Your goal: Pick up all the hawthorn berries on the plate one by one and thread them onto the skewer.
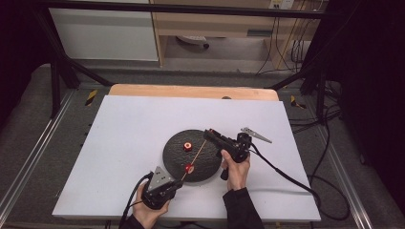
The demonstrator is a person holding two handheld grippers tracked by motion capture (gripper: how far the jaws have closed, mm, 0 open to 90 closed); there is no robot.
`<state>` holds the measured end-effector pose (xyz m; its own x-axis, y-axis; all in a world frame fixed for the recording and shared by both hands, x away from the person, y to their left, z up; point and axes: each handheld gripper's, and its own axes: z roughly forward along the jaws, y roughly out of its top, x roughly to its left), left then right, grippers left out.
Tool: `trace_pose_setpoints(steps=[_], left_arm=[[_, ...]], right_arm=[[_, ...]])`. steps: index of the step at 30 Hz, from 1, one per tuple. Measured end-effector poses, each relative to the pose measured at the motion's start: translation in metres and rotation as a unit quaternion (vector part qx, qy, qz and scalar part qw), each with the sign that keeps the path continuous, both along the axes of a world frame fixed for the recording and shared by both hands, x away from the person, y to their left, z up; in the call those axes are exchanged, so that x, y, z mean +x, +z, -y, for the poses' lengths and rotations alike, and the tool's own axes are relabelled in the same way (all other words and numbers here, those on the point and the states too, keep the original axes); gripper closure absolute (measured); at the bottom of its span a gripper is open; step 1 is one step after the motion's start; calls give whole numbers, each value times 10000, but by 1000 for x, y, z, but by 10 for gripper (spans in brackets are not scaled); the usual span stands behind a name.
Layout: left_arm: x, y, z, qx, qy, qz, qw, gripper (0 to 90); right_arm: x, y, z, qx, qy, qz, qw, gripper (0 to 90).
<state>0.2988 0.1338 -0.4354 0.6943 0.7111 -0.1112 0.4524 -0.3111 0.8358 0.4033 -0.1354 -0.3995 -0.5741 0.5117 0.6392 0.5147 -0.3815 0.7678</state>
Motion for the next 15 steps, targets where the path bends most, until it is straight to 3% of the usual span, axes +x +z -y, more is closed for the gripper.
trace_pose_setpoints(steps=[7,8,9,10,12,15], left_arm=[[-1,1,2,-49,-88,-9,9999,889],[-1,4,1,-145,-66,116,9998,888],[0,9,1,-166,-5,165,9997,888],[1,13,2,-89,44,197,9998,888],[2,9,2,-21,103,118,9999,888],[8,4,-1,-65,93,-116,9999,888]], right_arm=[[-3,-1,-1,-78,-34,43,10000,621],[-4,-2,-2,-74,26,-15,10000,621],[-3,-6,-6,-93,300,-143,9994,621],[-5,-12,-12,-161,394,-240,9988,621],[-8,-18,-17,-41,308,-183,9993,620],[-9,-17,-24,-220,365,-182,9989,619]])
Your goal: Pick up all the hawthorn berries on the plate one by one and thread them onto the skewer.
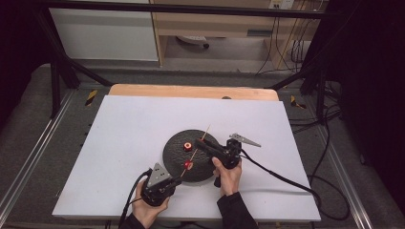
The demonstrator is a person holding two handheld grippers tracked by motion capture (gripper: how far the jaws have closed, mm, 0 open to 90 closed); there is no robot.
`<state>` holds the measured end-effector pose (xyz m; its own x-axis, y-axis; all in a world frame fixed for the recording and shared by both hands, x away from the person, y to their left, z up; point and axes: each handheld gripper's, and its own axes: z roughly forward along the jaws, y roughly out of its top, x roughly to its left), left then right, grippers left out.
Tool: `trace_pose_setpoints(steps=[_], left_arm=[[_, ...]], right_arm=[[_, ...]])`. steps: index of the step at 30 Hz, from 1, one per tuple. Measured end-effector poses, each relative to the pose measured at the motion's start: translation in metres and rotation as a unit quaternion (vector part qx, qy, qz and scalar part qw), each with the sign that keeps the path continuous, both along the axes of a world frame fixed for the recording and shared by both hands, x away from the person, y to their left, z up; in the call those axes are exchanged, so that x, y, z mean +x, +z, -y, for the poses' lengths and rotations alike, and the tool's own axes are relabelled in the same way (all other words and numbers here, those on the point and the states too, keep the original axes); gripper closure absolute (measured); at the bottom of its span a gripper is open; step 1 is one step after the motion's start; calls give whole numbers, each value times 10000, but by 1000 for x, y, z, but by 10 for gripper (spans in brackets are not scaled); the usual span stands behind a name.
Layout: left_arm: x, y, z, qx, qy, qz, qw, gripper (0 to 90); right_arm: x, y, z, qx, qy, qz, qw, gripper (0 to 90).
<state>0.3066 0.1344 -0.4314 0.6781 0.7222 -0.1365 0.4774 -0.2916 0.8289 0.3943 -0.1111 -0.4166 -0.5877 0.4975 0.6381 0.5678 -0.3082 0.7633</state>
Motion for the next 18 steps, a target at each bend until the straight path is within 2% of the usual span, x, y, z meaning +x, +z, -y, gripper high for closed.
trace_pose_setpoints(steps=[1,3,5,7,9,12,14,18], left_arm=[[1,1,0,-40,2,38,10000,888],[3,8,1,-99,36,144,9998,888],[7,12,3,-82,70,130,9999,887],[10,10,4,-128,32,1,9999,888],[10,7,5,-69,25,37,10000,887],[10,8,2,-130,14,18,9999,887],[9,9,-3,-132,7,45,9999,887],[6,10,-21,-59,1,139,9999,886]], right_arm=[[-1,0,0,6,-31,30,10000,619],[-1,-3,-2,29,170,-91,9998,618],[-4,-9,-7,46,178,-129,9997,617],[-6,-11,-8,25,184,-142,9997,617],[-7,-11,-8,-74,191,-133,9997,615],[-5,-11,-7,-50,250,-165,9995,598],[-6,-7,-5,-46,223,-124,9997,492],[-5,7,7,-345,66,78,9994,352]])
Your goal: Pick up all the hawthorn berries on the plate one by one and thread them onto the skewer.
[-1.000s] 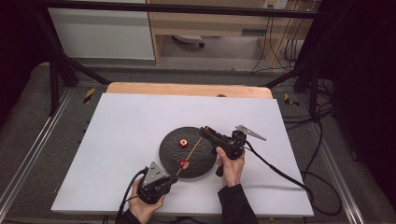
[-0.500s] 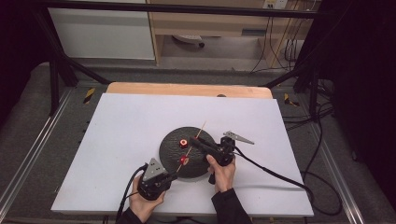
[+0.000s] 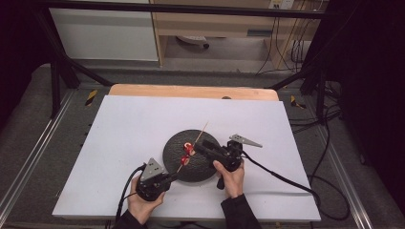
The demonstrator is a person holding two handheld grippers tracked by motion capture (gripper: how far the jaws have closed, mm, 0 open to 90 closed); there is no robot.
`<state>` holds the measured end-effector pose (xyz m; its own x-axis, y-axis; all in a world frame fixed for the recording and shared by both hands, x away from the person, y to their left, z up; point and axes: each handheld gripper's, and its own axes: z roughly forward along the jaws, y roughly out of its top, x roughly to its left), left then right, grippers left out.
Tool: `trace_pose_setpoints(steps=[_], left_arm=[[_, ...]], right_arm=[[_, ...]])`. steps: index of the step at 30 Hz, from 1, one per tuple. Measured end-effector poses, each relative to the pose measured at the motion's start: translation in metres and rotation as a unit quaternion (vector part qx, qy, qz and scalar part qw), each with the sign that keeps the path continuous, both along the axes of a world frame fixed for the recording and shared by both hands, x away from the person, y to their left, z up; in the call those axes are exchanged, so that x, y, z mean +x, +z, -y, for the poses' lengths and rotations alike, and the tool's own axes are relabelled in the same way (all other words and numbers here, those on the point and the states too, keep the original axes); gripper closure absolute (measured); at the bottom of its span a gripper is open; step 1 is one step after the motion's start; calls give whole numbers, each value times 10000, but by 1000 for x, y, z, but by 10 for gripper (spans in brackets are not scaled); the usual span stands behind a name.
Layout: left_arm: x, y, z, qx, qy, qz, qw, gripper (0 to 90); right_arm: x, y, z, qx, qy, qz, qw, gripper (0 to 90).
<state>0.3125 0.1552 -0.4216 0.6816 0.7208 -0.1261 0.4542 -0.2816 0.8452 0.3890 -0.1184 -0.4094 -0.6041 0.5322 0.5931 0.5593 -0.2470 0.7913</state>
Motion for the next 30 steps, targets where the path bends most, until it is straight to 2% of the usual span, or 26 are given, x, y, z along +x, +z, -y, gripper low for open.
trace_pose_setpoints(steps=[4,7,9,11,14,17,22,25,26,28,30], left_arm=[[-2,1,-21,119,47,80,9999,885],[-2,1,-37,207,83,80,9997,884],[-1,1,-46,272,98,42,9996,882],[-1,-1,-54,330,141,35,9993,882],[0,-1,-62,352,149,36,9993,881],[4,-3,-66,386,150,-11,9991,881],[4,-5,-71,497,158,10,9986,881],[6,-6,-74,514,218,-34,9984,881],[7,-6,-76,505,233,-52,9984,881],[7,-6,-77,471,290,-67,9984,881],[7,-6,-77,490,301,-53,9983,881]], right_arm=[[3,9,11,-551,-47,102,9984,234],[6,12,15,-937,43,49,9956,178],[9,14,15,-1324,113,72,9911,155],[12,16,12,-1720,243,74,9848,150],[20,19,3,-2269,469,-22,9728,149],[29,22,-12,-2900,739,-21,9542,159],[44,26,-37,-3489,1009,-139,9316,183],[55,25,-49,-3850,1178,-149,9153,206],[58,25,-52,-3929,1217,-186,9113,217],[65,25,-59,-4026,1287,-273,9059,247],[71,24,-65,-4145,1364,-346,8991,273]])
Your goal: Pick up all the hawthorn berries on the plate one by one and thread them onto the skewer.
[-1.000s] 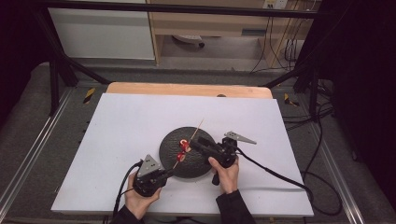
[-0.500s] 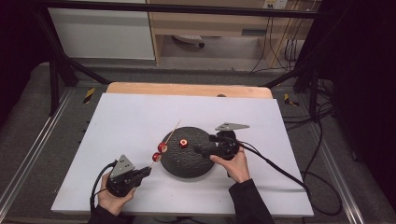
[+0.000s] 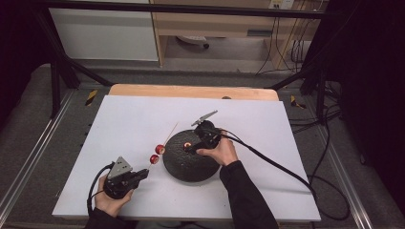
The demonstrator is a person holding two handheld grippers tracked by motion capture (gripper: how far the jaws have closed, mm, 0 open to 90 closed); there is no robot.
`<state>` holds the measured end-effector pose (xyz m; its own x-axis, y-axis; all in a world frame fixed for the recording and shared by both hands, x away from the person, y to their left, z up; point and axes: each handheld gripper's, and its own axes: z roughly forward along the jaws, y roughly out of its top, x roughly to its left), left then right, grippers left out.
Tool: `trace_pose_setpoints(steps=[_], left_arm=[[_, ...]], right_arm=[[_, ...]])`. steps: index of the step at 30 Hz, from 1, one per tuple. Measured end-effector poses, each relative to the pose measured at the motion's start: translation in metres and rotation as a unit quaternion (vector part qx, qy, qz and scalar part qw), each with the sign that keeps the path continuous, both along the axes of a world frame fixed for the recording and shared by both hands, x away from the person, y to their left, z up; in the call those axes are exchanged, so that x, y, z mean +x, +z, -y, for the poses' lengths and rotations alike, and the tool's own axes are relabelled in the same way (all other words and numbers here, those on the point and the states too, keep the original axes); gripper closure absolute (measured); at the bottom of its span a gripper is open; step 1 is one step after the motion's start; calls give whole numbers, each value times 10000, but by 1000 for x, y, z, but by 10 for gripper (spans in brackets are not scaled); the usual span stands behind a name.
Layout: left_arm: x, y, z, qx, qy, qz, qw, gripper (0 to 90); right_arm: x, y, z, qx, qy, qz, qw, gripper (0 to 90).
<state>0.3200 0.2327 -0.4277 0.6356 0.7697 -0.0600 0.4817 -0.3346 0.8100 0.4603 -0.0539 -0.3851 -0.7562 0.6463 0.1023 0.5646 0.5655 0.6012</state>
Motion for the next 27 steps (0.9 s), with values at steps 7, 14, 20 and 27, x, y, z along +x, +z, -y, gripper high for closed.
trace_pose_setpoints(steps=[7,14,20,27], left_arm=[[0,0,1,36,65,-9,10000,881],[0,0,1,31,78,-12,10000,880],[0,-1,2,40,61,-16,10000,881],[0,0,1,37,75,-8,10000,881]], right_arm=[[17,-9,-16,-226,111,-270,9993,354],[31,-20,-24,-403,149,-459,9980,427],[38,-29,-26,-361,79,-655,9972,493],[41,-33,-26,-363,102,-856,9956,596]])
